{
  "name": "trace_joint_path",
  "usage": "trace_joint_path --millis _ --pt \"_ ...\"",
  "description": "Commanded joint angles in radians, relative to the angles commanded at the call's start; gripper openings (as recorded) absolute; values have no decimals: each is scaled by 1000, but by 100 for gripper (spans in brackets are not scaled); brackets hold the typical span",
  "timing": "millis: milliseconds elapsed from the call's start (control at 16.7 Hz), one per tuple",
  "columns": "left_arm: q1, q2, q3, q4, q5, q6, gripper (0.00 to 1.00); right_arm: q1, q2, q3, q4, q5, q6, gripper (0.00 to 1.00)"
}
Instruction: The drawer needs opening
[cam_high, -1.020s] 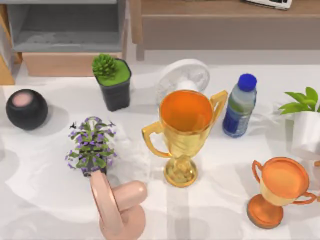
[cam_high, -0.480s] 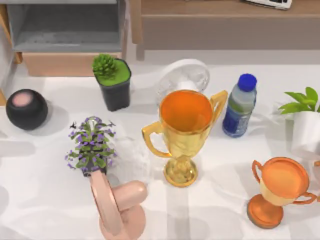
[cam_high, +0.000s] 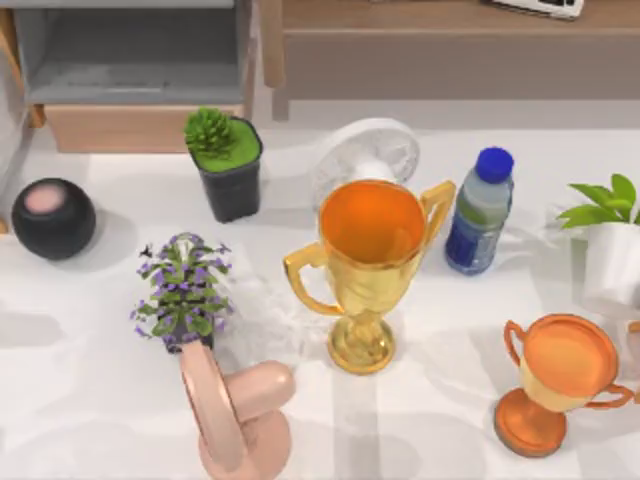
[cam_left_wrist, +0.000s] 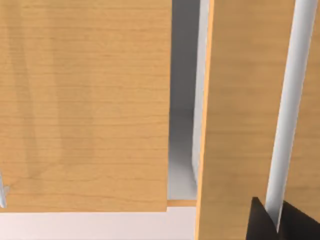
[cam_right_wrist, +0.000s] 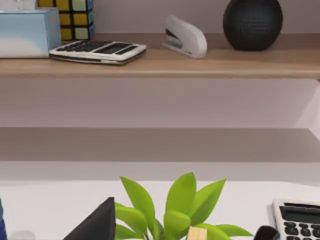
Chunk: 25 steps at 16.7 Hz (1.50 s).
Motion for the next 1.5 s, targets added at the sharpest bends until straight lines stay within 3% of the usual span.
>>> trace_joint_path --millis 180,420,1200,1500 --pt "54 -38 -91 53 53 3 0 0 0 0 0 0 0 100" --pt "61 -43 -101 59 61 2 0 0 0 0 0 0 0 100" --pt "61 -43 -101 59 61 2 98 0 0 0 0 0 0 100" --pt "61 -43 -101 59 61 2 100 0 0 0 0 0 0 100"
